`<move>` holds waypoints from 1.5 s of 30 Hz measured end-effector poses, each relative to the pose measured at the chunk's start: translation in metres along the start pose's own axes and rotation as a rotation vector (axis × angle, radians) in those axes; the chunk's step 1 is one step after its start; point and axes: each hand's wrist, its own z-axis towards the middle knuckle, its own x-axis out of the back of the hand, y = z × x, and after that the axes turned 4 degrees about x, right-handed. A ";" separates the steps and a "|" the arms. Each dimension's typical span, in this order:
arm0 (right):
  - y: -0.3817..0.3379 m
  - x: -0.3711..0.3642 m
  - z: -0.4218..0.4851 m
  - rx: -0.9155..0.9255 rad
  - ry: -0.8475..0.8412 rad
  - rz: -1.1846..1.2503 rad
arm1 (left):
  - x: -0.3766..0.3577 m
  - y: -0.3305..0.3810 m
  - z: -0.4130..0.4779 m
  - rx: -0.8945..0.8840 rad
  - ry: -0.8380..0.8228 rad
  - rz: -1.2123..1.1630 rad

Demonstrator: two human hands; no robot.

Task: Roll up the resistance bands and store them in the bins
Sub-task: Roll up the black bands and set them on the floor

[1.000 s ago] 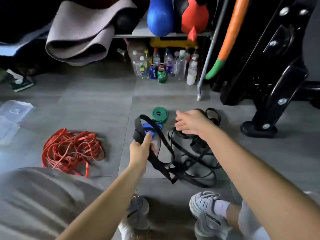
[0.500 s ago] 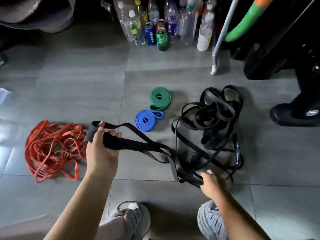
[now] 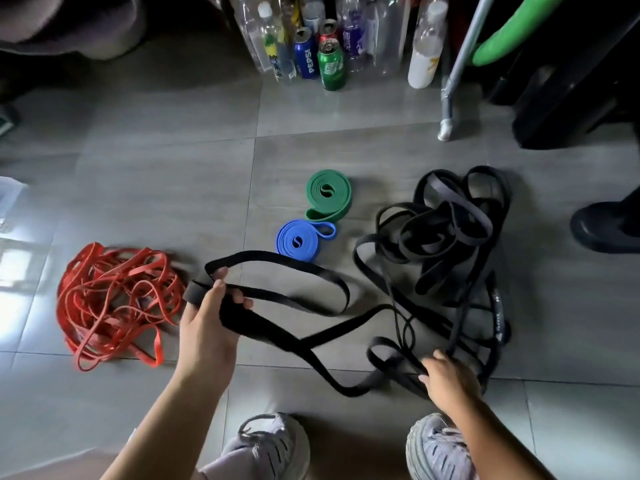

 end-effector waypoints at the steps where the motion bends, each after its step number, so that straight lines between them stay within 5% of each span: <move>1: 0.006 0.010 -0.002 0.006 -0.028 0.049 | -0.003 0.006 0.001 -0.005 0.001 -0.024; 9: 0.025 0.152 -0.046 0.168 -0.100 0.248 | -0.033 0.044 -0.016 0.015 -0.101 -0.047; 15: 0.053 0.273 -0.141 0.125 0.204 0.102 | -0.046 0.057 -0.052 0.077 -0.111 0.204; 20: 0.083 0.333 -0.207 0.175 0.463 0.140 | -0.053 0.093 -0.071 -0.021 -0.146 0.136; 29: 0.050 0.407 -0.272 0.464 0.956 0.643 | -0.070 0.102 -0.120 0.096 -0.498 0.927; 32: 0.042 0.442 -0.291 0.486 1.101 0.850 | -0.069 0.084 -0.124 0.145 -0.448 0.961; 40: 0.032 0.480 -0.313 0.358 1.193 0.930 | -0.027 0.031 -0.109 0.255 -0.158 0.888; 43: 0.022 0.482 -0.318 0.475 1.144 1.249 | -0.008 0.018 -0.110 0.245 -0.136 0.984; 45: 0.016 0.482 -0.315 0.467 1.048 1.242 | -0.004 0.011 -0.115 0.251 -0.180 1.007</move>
